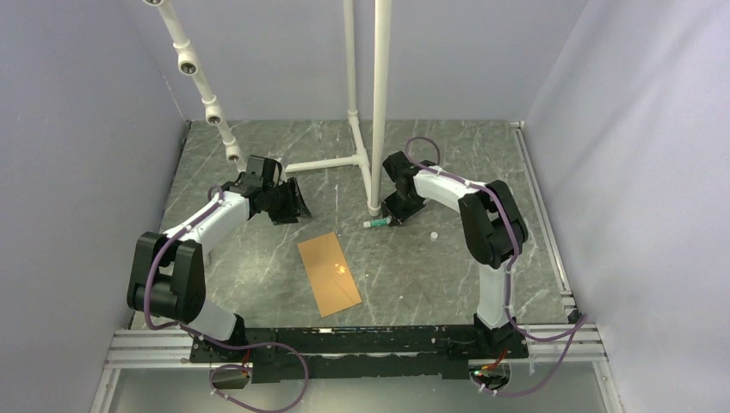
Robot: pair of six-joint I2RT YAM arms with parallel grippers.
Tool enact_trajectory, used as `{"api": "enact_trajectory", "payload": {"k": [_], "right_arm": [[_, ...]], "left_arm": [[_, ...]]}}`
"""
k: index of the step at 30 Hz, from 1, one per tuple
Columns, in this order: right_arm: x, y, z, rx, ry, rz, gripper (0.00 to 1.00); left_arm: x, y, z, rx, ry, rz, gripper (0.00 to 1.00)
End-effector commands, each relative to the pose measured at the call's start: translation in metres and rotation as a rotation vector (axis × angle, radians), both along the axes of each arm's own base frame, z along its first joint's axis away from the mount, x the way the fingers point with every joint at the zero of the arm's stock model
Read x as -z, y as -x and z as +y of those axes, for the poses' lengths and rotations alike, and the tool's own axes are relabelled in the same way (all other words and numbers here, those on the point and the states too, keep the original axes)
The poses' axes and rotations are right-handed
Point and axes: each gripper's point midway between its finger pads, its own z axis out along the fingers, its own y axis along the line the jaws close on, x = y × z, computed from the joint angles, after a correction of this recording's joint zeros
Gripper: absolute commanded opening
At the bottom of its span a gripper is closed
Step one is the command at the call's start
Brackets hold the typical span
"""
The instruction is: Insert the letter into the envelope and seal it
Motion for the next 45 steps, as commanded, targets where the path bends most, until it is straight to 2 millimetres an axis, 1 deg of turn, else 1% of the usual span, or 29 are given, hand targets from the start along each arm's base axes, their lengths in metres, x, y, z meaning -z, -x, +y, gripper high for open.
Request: {"api": "enact_trajectory", "payload": {"k": [1, 5, 7, 8, 10, 11, 12, 13, 16, 19, 23, 25, 26, 28, 29, 30, 33, 35, 37, 41, 43, 45], "right_arm": [[0.018, 0.016, -0.013, 0.046, 0.039, 0.068, 0.30], [0.011, 0.016, -0.023, 0.038, 0.069, 0.026, 0.22], [0.004, 0.016, -0.026, 0.017, 0.073, -0.011, 0.20], [-0.002, 0.016, -0.029, -0.003, 0.077, -0.033, 0.19], [-0.009, 0.019, -0.031, -0.050, 0.077, -0.065, 0.18], [-0.012, 0.021, -0.033, -0.074, 0.075, -0.081, 0.18], [-0.016, 0.023, -0.032, -0.099, 0.064, -0.102, 0.18], [-0.019, 0.026, -0.033, -0.120, 0.056, -0.119, 0.18], [-0.028, 0.034, -0.031, -0.191, 0.018, -0.172, 0.16], [-0.038, 0.040, -0.023, -0.268, -0.050, -0.235, 0.14], [-0.051, 0.050, -0.013, -0.348, -0.142, -0.323, 0.14], [-0.059, 0.056, -0.007, -0.388, -0.199, -0.379, 0.14], [-0.061, 0.059, -0.007, -0.395, -0.212, -0.391, 0.14], [-0.069, 0.064, -0.006, -0.408, -0.240, -0.427, 0.14], [-0.069, 0.067, -0.006, -0.412, -0.248, -0.436, 0.14], [-0.077, 0.067, -0.003, -0.424, -0.268, -0.466, 0.14], [-0.090, 0.068, 0.003, -0.446, -0.318, -0.527, 0.14], [-0.097, 0.068, 0.004, -0.456, -0.331, -0.551, 0.14], [-0.103, 0.068, 0.005, -0.463, -0.339, -0.570, 0.14], [-0.108, 0.069, 0.005, -0.464, -0.344, -0.584, 0.13], [-0.108, 0.069, 0.006, -0.464, -0.354, -0.585, 0.13], [-0.110, 0.068, 0.008, -0.459, -0.367, -0.592, 0.13]], "left_arm": [[-0.010, -0.001, 0.001, 0.000, 0.004, -0.033, 0.52], [-0.015, 0.000, -0.006, 0.030, 0.042, -0.045, 0.54], [-0.020, 0.002, -0.016, 0.077, 0.092, -0.060, 0.57], [-0.021, 0.003, -0.021, 0.102, 0.121, -0.064, 0.60], [-0.024, 0.007, -0.033, 0.155, 0.178, -0.064, 0.67], [-0.023, 0.008, -0.037, 0.173, 0.193, -0.061, 0.73], [-0.023, 0.010, -0.042, 0.196, 0.208, -0.061, 0.85], [-0.023, 0.012, -0.048, 0.221, 0.219, -0.064, 0.92], [-0.026, 0.019, -0.072, 0.314, 0.249, -0.083, 0.93], [-0.030, 0.027, -0.104, 0.405, 0.297, -0.115, 0.93], [-0.024, 0.034, -0.146, 0.467, 0.386, -0.137, 0.93], [-0.022, 0.036, -0.163, 0.484, 0.439, -0.136, 0.93], [-0.022, 0.038, -0.171, 0.499, 0.469, -0.135, 0.93], [-0.027, 0.045, -0.186, 0.547, 0.531, -0.126, 0.90], [-0.029, 0.050, -0.194, 0.576, 0.554, -0.121, 0.88], [-0.029, 0.054, -0.200, 0.599, 0.563, -0.116, 0.86], [-0.020, 0.066, -0.212, 0.632, 0.536, -0.106, 0.79], [-0.017, 0.071, -0.216, 0.637, 0.536, -0.106, 0.68], [-0.020, 0.071, -0.218, 0.636, 0.555, -0.119, 0.59], [-0.027, 0.074, -0.220, 0.657, 0.577, -0.144, 0.49], [-0.026, 0.076, -0.222, 0.677, 0.584, -0.133, 0.44], [-0.025, 0.077, -0.223, 0.689, 0.592, -0.123, 0.38]]}}
